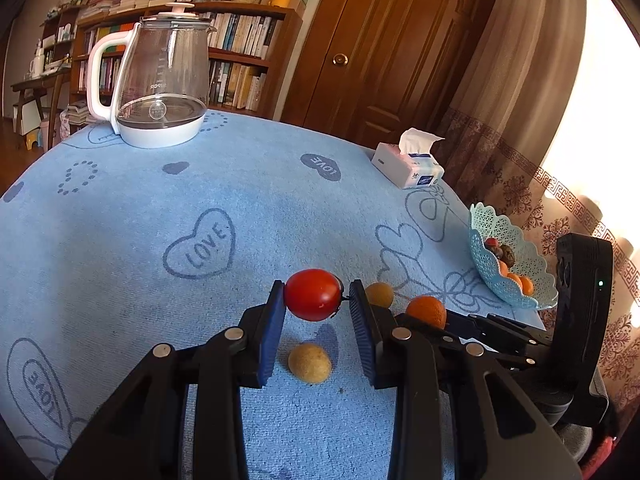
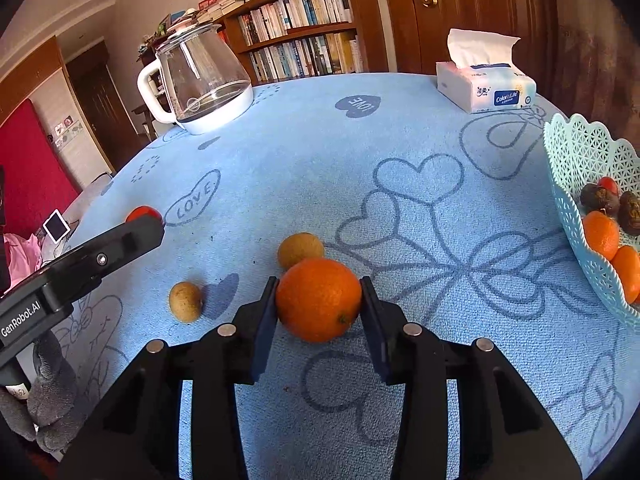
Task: Organize fruits
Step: 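Grasp the orange on the cloth with the right gripper while the left holds the tomato, then carry the orange into the basket and open the right gripper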
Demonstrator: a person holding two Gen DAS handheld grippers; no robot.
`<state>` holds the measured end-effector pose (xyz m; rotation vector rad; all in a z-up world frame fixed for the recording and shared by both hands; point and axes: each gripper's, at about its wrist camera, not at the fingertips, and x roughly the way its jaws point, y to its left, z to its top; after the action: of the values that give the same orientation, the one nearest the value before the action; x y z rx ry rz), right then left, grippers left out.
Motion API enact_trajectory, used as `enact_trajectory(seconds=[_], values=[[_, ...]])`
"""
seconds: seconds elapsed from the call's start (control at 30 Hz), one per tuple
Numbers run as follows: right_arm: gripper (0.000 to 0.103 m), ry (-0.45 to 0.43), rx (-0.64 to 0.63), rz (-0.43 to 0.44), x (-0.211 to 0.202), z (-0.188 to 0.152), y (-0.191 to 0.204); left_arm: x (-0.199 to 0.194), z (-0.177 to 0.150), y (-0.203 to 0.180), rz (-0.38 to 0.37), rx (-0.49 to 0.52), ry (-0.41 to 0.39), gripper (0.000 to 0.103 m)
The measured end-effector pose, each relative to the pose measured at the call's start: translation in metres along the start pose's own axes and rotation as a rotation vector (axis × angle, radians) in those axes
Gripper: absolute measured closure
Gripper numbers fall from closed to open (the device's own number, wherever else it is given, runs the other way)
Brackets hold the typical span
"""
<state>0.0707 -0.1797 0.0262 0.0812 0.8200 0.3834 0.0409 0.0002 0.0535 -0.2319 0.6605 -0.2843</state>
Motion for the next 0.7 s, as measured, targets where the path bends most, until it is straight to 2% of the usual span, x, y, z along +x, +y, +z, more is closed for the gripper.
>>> enact_trajectory(seconds=[0.4, 0.7], values=[[0.062, -0.081, 0.089, -0.019, -0.028, 0.002, -0.024, 0.001, -0.002, -0.003, -0.005, 0.016, 0.007, 0.07], [0.062, -0.17, 0.189, -0.07, -0.06, 0.005, -0.06, 0.001, -0.003, -0.005, -0.007, 0.021, 0.011, 0.07]])
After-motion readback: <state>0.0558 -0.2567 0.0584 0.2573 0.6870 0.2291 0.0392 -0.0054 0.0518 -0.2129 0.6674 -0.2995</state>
